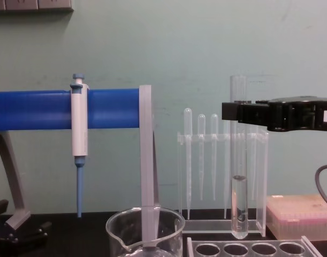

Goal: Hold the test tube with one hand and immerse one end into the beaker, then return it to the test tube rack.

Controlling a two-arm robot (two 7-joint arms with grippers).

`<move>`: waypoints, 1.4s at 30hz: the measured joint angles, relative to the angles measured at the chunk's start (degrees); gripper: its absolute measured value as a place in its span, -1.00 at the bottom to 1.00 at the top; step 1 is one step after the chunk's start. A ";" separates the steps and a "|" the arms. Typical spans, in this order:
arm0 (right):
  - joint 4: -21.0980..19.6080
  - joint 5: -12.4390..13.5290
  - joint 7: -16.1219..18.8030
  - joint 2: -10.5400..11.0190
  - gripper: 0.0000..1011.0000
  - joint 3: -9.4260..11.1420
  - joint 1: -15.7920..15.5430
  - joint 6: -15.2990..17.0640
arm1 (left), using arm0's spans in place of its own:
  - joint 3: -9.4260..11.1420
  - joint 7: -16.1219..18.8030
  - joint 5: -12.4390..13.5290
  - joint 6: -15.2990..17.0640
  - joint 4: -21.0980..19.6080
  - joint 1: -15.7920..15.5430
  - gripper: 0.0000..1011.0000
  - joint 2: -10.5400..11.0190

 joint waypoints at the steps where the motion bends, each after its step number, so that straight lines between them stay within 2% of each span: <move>1: 0.00 0.00 0.00 0.00 -0.55 0.00 0.00 0.00 | 0.00 0.00 0.00 0.00 0.00 0.00 0.98 0.00; 34: 0.00 0.00 0.00 0.00 -0.55 0.00 0.01 0.00 | 0.00 0.00 0.00 0.00 0.00 0.00 0.98 0.00; 42: -0.82 -0.61 0.12 -0.61 -0.55 -0.62 1.98 1.00 | 0.00 0.00 0.00 0.00 0.00 0.00 0.98 0.00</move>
